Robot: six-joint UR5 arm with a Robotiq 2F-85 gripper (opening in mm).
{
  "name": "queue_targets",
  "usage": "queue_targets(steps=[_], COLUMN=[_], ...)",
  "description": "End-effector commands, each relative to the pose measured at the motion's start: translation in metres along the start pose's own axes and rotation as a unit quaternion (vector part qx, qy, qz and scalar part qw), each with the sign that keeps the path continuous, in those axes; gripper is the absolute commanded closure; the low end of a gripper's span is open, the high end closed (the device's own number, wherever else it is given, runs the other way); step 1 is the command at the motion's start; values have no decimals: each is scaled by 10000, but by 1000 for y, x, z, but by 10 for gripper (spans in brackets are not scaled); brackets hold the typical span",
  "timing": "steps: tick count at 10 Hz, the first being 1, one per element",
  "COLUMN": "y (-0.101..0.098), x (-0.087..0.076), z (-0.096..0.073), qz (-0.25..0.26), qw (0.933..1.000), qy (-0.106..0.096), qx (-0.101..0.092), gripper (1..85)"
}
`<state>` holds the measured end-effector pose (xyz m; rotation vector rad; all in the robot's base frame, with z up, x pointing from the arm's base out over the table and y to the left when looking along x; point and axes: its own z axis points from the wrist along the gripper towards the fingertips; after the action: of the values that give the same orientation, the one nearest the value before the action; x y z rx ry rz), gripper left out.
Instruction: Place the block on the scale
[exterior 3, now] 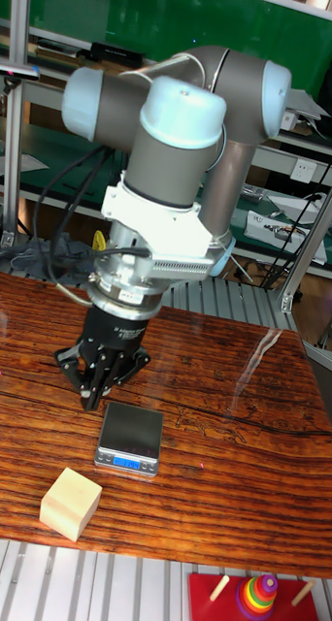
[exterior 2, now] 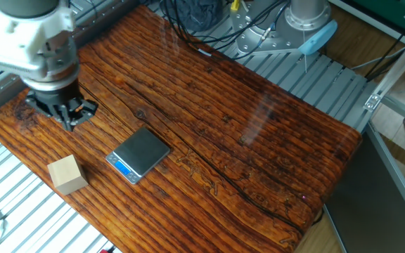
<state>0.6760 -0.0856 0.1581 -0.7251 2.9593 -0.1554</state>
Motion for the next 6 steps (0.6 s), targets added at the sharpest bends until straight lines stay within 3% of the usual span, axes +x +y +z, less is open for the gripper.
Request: queue_targets(steps=[1, 3, 4, 5, 6], y=[-17, -23, -15, -15, -4], x=[-10, -21, -23, -22, -28], z=[-2, 0, 1, 2, 2], qz=[73, 871, 1319, 1583, 2093], qw=[9998, 9960, 9906, 9868, 9762], qy=[8, 9, 19, 45, 2], qx=[-171, -184, -348, -338, -564], gripper=[687, 677, 677, 677, 677])
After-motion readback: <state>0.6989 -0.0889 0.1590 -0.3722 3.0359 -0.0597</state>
